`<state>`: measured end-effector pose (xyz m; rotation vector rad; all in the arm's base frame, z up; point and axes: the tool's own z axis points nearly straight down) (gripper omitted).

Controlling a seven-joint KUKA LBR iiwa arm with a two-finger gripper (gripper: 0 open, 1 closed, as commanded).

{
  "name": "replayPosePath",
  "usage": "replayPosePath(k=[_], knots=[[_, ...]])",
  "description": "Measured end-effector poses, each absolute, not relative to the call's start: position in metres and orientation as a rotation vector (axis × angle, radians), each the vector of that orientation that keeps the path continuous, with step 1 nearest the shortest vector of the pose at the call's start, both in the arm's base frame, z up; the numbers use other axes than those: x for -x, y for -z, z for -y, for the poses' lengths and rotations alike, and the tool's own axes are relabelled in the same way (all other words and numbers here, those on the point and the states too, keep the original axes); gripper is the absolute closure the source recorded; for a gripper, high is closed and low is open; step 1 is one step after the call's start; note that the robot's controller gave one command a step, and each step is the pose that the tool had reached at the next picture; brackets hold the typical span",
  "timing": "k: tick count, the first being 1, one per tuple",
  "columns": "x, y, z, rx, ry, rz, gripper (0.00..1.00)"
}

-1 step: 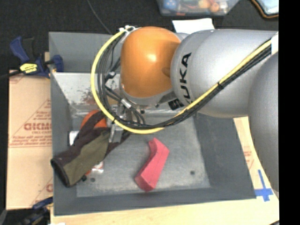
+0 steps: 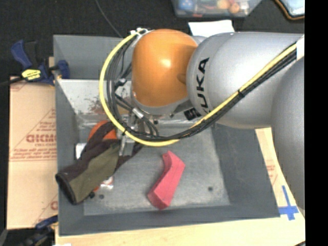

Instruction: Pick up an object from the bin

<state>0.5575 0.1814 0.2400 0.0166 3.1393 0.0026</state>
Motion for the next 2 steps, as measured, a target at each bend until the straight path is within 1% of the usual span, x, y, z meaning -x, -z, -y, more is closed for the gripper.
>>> replayPosePath(k=[1,2], knots=[[-0.578,-0.229,-0.096,0.214,-0.001,-3.13,0.0],[-0.582,-0.188,-0.123,0.299,-0.006,-3.127,0.0]])
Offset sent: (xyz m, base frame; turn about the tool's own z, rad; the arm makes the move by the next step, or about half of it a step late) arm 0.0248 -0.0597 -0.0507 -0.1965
